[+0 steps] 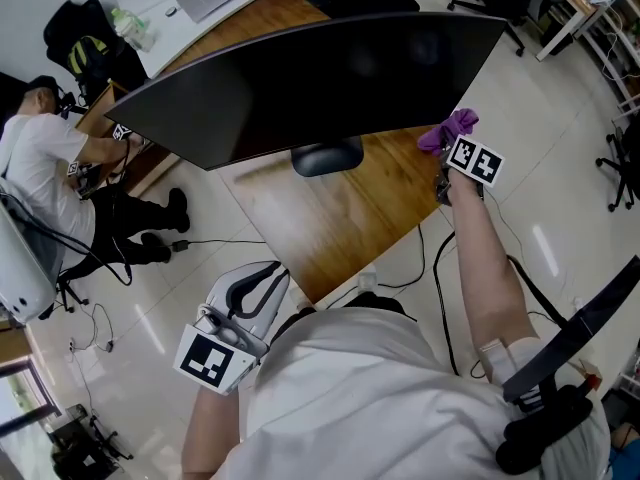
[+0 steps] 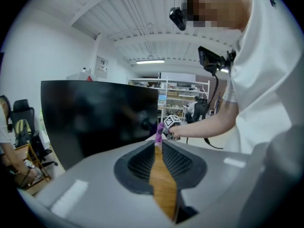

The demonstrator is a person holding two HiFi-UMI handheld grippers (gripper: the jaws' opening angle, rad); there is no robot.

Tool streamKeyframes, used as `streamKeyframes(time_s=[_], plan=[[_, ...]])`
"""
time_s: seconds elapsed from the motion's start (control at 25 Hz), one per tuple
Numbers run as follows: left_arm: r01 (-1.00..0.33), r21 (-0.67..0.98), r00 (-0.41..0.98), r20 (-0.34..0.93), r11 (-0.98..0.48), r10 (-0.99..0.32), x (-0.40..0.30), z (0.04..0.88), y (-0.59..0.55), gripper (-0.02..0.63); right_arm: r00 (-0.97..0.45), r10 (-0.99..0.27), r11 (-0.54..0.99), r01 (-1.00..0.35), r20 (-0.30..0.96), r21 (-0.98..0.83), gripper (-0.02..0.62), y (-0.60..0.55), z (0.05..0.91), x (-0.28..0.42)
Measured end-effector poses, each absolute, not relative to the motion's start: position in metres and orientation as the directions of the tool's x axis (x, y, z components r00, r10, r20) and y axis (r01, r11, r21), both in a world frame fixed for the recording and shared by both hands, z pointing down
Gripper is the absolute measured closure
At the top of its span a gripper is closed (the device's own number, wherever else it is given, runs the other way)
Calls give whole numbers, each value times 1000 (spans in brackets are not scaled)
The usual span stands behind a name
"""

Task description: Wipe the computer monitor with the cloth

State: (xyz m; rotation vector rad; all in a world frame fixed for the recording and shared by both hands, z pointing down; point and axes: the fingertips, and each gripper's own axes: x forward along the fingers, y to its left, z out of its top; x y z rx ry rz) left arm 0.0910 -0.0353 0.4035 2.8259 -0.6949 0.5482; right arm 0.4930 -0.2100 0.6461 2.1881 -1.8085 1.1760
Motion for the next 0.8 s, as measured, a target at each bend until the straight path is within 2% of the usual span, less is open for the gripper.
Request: streamKeyframes(time_s=[0.36,0.8], plan=[[-476,108,831,381,-873,-406,76,404,-33,535,-48,-837,-294,-800,545,-522,538,-217,640,442],[-487,128,834,362,-864,-416,46,406,-31,535,-121,-846,-247,-774,519,-584,538,-229,631,378]])
